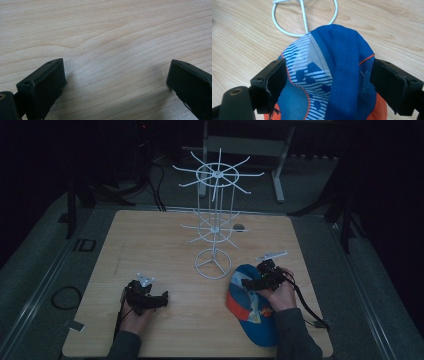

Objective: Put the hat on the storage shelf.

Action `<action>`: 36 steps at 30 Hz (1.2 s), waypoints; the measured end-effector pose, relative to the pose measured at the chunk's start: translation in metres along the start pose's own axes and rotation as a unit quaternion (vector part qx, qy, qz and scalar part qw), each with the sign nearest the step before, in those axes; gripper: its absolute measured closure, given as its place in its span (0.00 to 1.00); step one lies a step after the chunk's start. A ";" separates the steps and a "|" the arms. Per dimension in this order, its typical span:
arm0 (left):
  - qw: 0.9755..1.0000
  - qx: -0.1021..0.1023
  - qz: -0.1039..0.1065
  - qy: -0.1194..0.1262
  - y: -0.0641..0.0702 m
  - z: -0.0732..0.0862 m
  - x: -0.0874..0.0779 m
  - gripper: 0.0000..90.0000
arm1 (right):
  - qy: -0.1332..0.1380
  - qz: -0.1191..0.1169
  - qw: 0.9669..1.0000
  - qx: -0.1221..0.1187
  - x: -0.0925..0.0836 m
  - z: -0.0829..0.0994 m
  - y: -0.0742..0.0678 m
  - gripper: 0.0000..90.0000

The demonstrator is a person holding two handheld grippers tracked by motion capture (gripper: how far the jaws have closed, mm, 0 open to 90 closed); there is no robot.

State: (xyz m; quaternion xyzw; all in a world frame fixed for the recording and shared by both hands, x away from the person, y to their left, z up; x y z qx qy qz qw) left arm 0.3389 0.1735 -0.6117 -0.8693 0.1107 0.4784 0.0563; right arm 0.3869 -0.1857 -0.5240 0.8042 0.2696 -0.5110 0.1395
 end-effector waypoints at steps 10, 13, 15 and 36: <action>1.000 -0.001 0.001 0.000 0.000 0.000 0.000 0.03 | -0.029 -0.011 0.999 -0.006 0.017 -0.002 -0.002 0.13; 1.000 -0.001 0.000 0.000 0.000 0.000 0.000 0.03 | -0.040 -0.010 0.999 -0.014 0.022 -0.001 -0.004 0.13; 1.000 -0.001 0.000 0.000 0.000 0.000 0.000 0.03 | -0.045 -0.007 0.999 -0.018 0.024 0.000 -0.005 0.13; 1.000 -0.001 0.001 0.001 0.000 0.000 0.000 0.03 | -0.069 0.032 0.997 -0.024 0.032 0.004 -0.001 0.89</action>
Point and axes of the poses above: each handheld gripper's, and its own axes: x roughly forward along the jaws, z roughly out of its underside, y roughly to its right, the point moved 6 cm from there along x, roughly forward along the jaws, and after that the axes turned 11 degrees about -y, right-handed, at the moved point
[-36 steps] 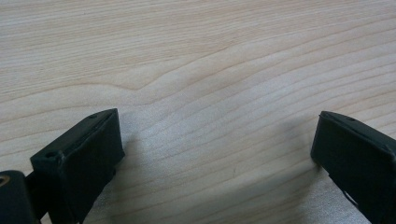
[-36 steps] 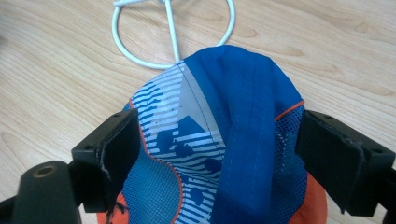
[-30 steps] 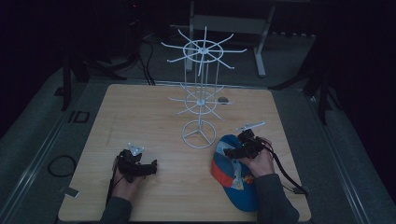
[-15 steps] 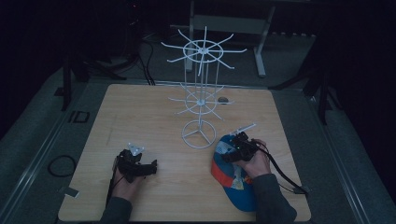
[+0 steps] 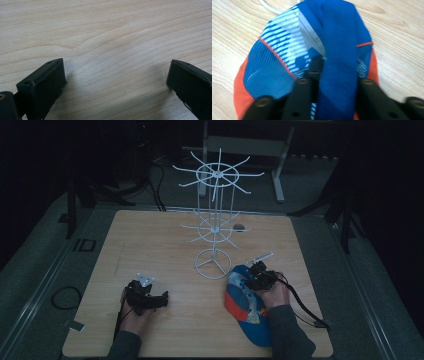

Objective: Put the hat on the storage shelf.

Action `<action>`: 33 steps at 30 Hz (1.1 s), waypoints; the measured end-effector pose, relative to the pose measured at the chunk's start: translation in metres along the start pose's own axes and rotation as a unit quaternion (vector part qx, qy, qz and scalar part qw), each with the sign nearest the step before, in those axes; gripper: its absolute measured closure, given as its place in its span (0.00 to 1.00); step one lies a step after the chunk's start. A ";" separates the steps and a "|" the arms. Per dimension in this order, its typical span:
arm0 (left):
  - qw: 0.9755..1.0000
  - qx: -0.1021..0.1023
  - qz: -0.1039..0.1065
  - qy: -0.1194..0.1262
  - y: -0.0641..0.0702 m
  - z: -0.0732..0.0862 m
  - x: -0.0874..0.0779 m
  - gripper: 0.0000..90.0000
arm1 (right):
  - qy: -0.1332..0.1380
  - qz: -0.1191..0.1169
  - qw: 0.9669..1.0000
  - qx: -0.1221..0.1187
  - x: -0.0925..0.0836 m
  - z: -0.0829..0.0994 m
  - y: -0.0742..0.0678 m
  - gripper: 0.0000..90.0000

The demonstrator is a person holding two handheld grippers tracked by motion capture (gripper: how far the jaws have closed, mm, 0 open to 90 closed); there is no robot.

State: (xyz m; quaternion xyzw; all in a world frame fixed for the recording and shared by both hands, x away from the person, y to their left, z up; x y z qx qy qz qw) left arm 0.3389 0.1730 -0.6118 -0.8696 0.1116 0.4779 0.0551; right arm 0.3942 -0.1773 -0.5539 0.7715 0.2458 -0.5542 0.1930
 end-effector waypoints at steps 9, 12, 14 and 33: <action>1.000 0.000 0.000 0.000 0.000 0.000 0.000 0.03 | 0.013 -0.004 1.000 -0.020 -0.005 0.002 -0.004 0.98; 1.000 0.000 0.000 0.000 0.000 0.000 0.000 0.03 | 0.026 -0.007 1.000 -0.017 -0.012 0.003 -0.004 0.98; 1.000 -0.001 0.000 0.000 0.000 0.000 0.000 0.03 | 0.035 -0.010 0.999 -0.015 -0.017 0.004 -0.003 0.98; 1.000 -0.001 0.000 0.001 0.000 0.000 0.000 0.03 | 0.099 -0.036 0.994 -0.003 -0.058 0.008 0.002 0.98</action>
Point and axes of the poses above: each handheld gripper's, and its own axes: x roughly forward along the jaws, z roughly out of its underside, y roughly to its right, the point moved 6 cm from there along x, roughly forward along the jaws, and after that the axes turned 11 degrees about -y, right-handed, at the moved point
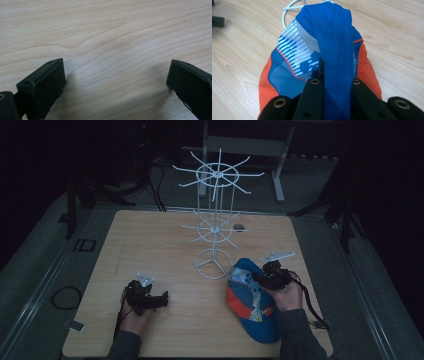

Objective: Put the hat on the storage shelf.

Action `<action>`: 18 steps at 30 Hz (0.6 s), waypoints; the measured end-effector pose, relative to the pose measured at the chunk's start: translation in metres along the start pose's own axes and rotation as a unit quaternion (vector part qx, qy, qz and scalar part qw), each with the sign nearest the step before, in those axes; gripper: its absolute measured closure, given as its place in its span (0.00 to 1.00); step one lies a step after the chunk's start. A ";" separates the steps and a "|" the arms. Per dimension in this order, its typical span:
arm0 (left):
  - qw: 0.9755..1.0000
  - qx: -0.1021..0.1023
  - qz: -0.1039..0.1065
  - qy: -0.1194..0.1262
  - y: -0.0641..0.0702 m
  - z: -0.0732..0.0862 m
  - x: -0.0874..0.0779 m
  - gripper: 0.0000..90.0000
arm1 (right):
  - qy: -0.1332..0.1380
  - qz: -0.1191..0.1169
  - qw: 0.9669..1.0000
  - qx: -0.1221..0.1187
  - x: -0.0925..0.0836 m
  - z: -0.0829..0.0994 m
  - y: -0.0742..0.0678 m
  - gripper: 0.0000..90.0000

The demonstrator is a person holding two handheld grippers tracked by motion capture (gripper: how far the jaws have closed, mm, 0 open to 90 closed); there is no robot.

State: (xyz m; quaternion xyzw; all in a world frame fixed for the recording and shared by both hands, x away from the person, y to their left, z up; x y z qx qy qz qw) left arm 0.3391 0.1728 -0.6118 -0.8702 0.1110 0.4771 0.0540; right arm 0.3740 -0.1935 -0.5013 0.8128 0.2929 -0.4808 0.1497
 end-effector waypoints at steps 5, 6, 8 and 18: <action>1.000 0.000 0.000 0.000 0.000 0.000 0.000 0.03 | 0.015 -0.002 1.000 0.004 -0.010 -0.001 0.003 0.98; 1.000 0.000 0.000 0.000 0.000 0.000 0.000 0.03 | 0.018 -0.003 1.000 0.004 -0.012 -0.001 0.003 0.98; 1.000 0.000 0.000 0.000 0.000 0.000 0.000 0.03 | 0.023 -0.003 1.000 0.005 -0.015 -0.002 0.004 0.98; 1.000 -0.001 0.000 0.001 0.000 0.000 0.000 0.03 | 0.050 -0.008 0.999 0.014 -0.035 -0.004 0.009 0.98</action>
Point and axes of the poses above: each handheld gripper's, and its own axes: x roughly forward along the jaws, z roughly out of its underside, y roughly to its right, the point moved 6 cm from there along x, roughly forward along the jaws, and after that the axes turned 11 degrees about -y, right-handed, at the moved point
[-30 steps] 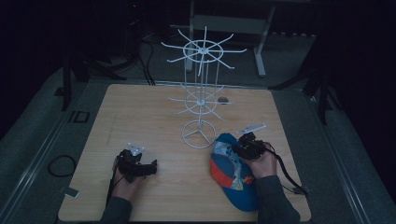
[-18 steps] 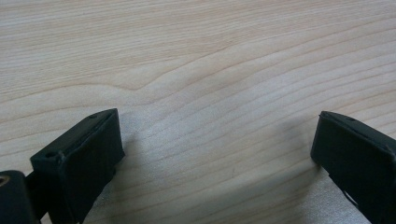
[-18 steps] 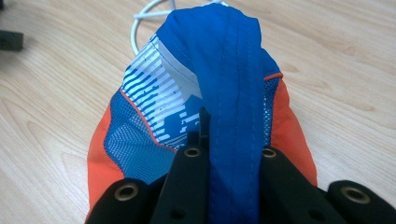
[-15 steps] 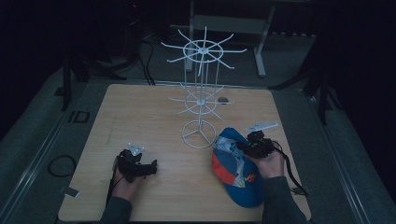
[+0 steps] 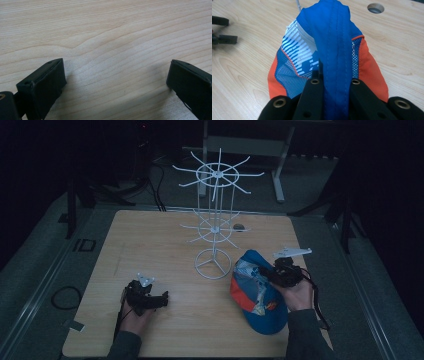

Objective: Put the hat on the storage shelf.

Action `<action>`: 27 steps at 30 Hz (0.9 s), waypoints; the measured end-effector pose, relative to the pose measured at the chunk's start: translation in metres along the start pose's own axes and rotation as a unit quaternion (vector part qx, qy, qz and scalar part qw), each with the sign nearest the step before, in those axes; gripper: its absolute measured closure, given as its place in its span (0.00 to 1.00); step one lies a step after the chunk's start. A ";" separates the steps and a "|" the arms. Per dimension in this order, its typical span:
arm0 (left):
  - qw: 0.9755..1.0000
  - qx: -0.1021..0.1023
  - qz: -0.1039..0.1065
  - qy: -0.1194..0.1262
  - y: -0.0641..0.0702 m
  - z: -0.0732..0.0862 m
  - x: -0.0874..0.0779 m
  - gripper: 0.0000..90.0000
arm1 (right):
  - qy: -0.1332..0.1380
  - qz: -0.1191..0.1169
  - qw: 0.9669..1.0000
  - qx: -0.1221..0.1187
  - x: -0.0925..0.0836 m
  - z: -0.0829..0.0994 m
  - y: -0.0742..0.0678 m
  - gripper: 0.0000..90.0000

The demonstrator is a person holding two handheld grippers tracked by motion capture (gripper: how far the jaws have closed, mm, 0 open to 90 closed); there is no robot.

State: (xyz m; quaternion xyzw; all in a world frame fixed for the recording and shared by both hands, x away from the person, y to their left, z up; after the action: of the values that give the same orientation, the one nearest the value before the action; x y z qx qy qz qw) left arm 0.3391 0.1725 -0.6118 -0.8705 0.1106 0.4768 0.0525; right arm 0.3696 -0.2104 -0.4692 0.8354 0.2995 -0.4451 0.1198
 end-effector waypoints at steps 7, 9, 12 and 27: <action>1.000 0.001 -0.001 0.000 0.000 0.000 0.000 0.03 | 0.017 0.002 1.000 0.002 -0.011 -0.003 0.003 0.98; 1.000 0.001 0.000 0.000 0.000 0.000 0.000 0.03 | 0.021 0.004 1.000 0.003 -0.015 -0.004 0.004 0.98; 1.000 0.001 0.000 0.000 0.000 0.000 0.000 0.03 | 0.028 0.006 1.000 0.003 -0.019 -0.005 0.006 0.98; 1.000 0.002 0.000 -0.002 0.000 0.000 0.000 0.03 | 0.059 0.006 0.998 -0.001 -0.041 -0.012 0.013 0.98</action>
State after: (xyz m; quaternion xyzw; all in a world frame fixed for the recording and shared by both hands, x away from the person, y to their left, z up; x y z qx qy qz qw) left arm 0.3389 0.1726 -0.6118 -0.8695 0.1113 0.4782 0.0542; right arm 0.3681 -0.2312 -0.4297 0.8615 0.3020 -0.3942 0.1057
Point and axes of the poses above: each handheld gripper's, and its own axes: x roughly forward along the jaws, z roughly out of its underside, y roughly to its right, the point moved 6 cm from there along x, roughly forward along the jaws, and after that the axes turned 11 degrees about -y, right-handed, at the moved point
